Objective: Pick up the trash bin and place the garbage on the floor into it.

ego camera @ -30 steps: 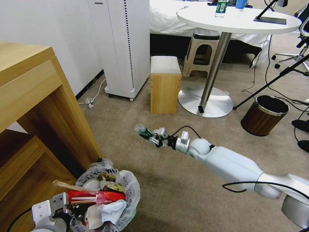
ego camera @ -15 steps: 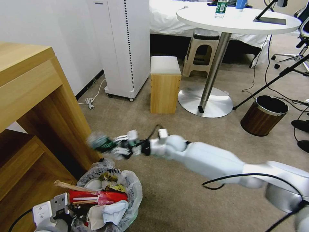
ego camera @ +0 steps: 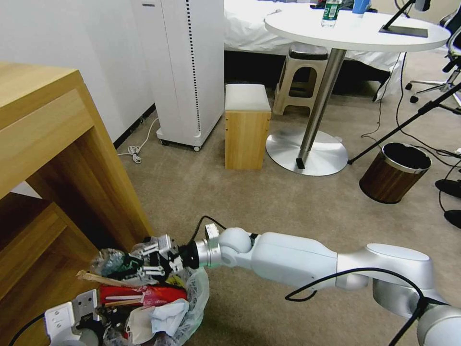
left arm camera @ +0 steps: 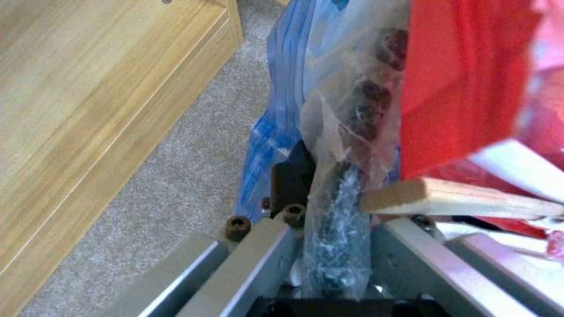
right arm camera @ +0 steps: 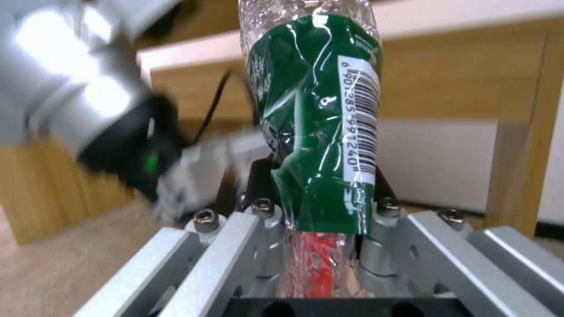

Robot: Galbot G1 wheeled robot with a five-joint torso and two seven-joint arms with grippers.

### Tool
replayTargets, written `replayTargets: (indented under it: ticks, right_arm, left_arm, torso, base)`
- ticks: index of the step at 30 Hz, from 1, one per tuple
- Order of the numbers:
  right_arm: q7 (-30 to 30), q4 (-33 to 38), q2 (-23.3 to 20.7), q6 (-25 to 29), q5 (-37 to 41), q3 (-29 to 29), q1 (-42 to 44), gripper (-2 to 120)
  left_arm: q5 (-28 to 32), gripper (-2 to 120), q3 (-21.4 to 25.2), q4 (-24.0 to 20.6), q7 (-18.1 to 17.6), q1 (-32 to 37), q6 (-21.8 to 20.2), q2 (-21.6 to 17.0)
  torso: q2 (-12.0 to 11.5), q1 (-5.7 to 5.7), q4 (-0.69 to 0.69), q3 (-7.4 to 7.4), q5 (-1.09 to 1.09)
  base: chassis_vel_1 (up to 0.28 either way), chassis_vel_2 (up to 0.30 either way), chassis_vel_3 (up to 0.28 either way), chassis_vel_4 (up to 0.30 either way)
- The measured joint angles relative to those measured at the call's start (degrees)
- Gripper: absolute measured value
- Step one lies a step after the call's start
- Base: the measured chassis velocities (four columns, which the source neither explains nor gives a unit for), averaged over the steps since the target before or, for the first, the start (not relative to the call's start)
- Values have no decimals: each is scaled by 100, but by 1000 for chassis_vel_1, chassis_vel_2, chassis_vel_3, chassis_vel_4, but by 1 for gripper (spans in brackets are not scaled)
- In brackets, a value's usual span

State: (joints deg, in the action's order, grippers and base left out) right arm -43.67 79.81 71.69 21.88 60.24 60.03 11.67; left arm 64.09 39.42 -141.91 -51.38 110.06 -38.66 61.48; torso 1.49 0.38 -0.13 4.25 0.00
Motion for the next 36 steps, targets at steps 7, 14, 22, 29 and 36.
replayTargets:
  ticks: [7,14,22,29,36]
  right_arm:
    - [213,-150,-88,82,-138,266,166,13]
    - [443,-401,-109,127,-296,391,292,13]
    - [445,-396,-140,119,-373,390,276,13]
    - [201,-340,-142,-55,-277,358,106,33]
    - [189,-243,-115,-163,-136,302,-47,60]
  left_arm:
    - [-28,0,-1,-30,10,14,-1,13]
    - [-67,0,-15,-41,24,18,-8,37]
    - [-69,0,-15,-41,25,25,-10,28]
    - [-69,0,6,-60,27,53,-21,29]
    - [-127,0,15,-101,46,93,-34,85]
  torso:
    - [0,0,0,0,0]
    - [0,0,1,0,0]
    - [0,0,1,0,0]
    - [0,0,1,0,1]
    - [0,0,1,0,0]
  base:
    - [0,0,0,0]
    - [0,0,0,0]
    - [0,0,0,0]
    - [0,0,0,0]
    - [0,0,0,0]
